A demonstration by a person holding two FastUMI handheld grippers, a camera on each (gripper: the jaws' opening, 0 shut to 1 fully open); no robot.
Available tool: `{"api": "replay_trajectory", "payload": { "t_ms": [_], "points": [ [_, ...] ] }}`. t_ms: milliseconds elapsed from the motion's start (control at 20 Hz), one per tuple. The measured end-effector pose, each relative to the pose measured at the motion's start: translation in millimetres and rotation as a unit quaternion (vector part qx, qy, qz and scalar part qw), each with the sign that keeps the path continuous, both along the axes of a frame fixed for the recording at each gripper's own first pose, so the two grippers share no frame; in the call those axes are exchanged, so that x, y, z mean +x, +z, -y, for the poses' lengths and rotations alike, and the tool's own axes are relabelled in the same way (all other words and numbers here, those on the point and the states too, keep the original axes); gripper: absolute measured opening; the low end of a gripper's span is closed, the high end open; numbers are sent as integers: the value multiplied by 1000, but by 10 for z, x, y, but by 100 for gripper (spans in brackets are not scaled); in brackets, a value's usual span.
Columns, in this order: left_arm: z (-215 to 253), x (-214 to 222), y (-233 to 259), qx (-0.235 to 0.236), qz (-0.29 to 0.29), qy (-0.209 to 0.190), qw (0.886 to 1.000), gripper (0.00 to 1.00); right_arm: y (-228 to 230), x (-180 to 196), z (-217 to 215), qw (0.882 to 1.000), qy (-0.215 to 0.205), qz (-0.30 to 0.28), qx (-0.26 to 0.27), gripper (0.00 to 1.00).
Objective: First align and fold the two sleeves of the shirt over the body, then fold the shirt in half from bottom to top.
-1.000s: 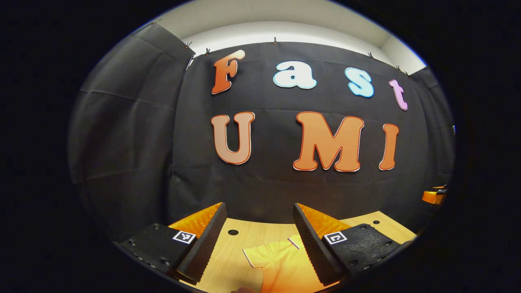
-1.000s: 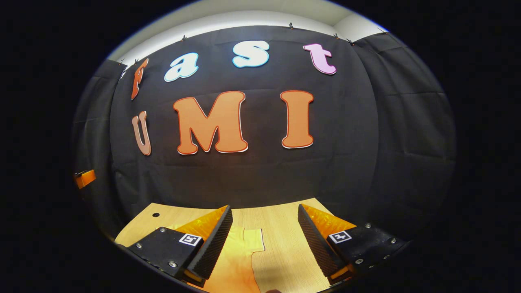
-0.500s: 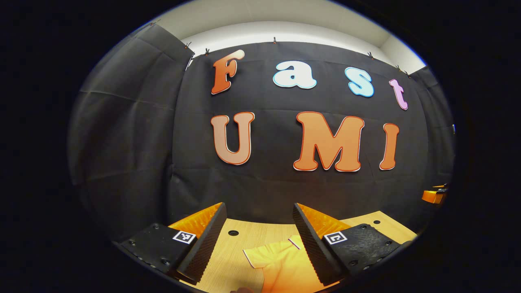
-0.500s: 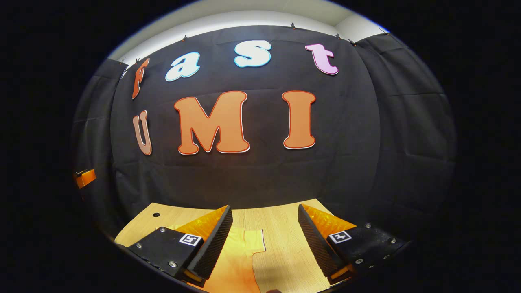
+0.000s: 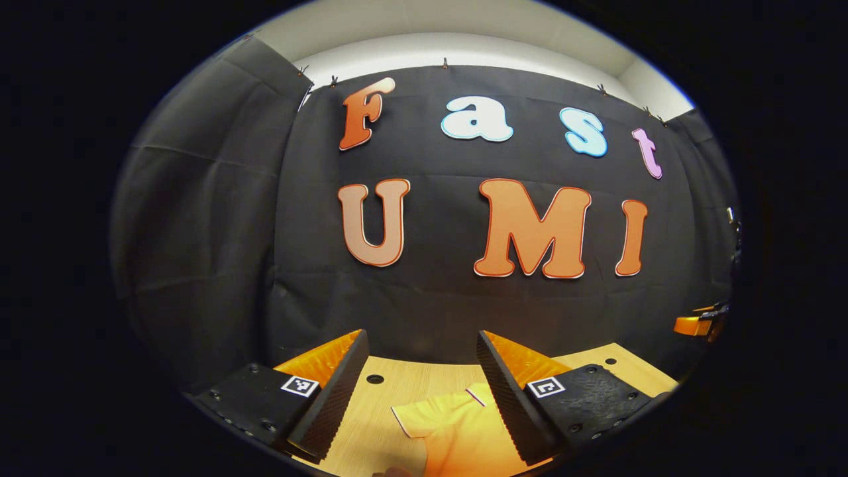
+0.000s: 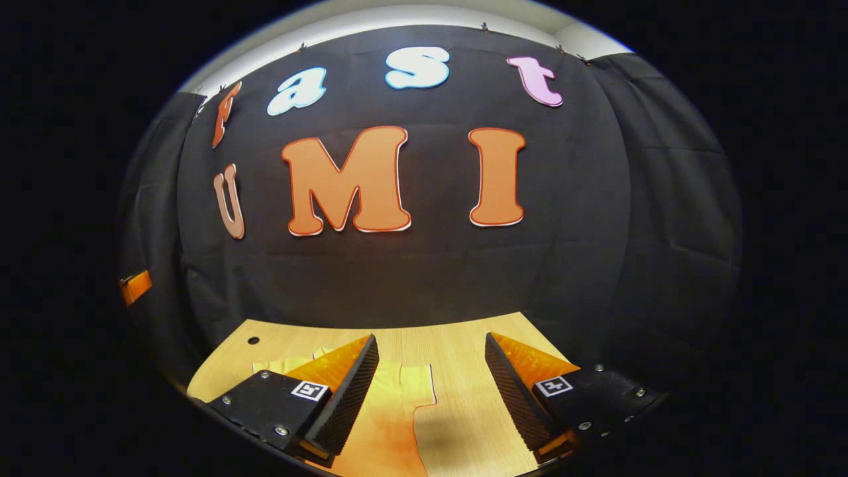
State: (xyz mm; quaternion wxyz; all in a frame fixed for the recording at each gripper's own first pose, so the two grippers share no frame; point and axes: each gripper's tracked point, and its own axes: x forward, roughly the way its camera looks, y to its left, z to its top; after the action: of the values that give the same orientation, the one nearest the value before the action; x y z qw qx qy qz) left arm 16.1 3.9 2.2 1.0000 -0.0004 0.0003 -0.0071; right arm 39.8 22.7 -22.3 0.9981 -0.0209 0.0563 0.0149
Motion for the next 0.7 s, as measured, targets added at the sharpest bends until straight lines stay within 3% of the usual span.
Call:
{"api": "replay_trajectory", "payload": {
  "t_ms": [350,700],
  "points": [
    [-149,188,-160,-2,-18,9,1000,98,-547,744,-184,993,31,-115,-5,97],
    [-370,386,-320,1,-41,32,999,98,-1336,1508,-236,969,38,-244,2,98]
  ]
}}
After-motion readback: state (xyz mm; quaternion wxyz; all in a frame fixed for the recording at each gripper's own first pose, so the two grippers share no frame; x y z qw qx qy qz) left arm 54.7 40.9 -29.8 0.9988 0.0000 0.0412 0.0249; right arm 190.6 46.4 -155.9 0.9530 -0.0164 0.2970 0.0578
